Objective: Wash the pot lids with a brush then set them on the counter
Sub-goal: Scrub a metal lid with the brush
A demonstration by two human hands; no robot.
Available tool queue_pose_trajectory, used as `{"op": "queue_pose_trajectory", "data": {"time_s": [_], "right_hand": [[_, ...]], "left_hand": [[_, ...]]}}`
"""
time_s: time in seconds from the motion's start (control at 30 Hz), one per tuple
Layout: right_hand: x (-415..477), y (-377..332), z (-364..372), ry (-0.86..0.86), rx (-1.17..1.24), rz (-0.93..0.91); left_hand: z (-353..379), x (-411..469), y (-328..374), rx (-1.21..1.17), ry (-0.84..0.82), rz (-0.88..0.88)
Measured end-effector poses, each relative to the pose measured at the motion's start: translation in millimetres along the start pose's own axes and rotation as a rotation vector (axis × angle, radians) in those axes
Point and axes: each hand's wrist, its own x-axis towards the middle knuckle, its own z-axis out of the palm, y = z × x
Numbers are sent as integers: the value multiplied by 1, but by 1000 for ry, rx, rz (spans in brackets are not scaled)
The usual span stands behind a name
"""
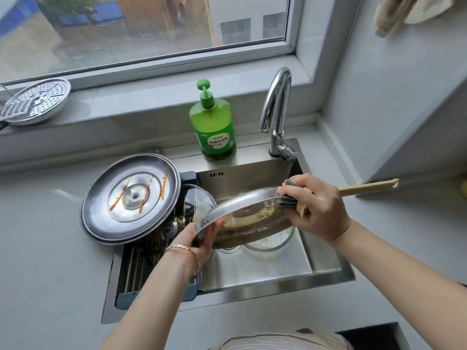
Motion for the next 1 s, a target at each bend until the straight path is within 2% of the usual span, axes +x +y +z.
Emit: {"op": "queue_pose_trajectory", "data": {"time_s": [0.07,0.23,0.3,0.43,0.47,0.53,0.63,0.7,0.73,0.83,0.93,1.0], "right_hand": [[-12,8,0,-66,-27,91],[-37,20,-7,-165,59,400],[-35,17,-9,-186,119,660],[-35,26,-9,-423,387,1430],[-39,28,-7,-472,483,1571],[-44,29,-2,-523,629,1706],[-43,28,5,-490,764,1796],[-38,28,9,-445,804,1823],[-35,27,11,-479,791,1814],[-29,21,13,-710,694,1718],[-23,9,14,-972,367,1472],[-22,1,18,-985,233,1349]], "left_hand": [[11,6,7,-24,29,101],[43,0,-4,304,-27,350],[52,-8,-6,380,-52,396],[61,-24,-4,485,-60,491],[61,-27,-4,570,-51,550],[60,-32,-5,724,-49,735],[55,-42,-4,972,-121,997],[49,-48,-2,1164,-180,1098],[45,-49,0,1228,-204,1120],[37,-49,5,1287,-190,1125],[29,-43,11,1188,-99,1079],[25,-40,13,1119,-67,1023]]}}
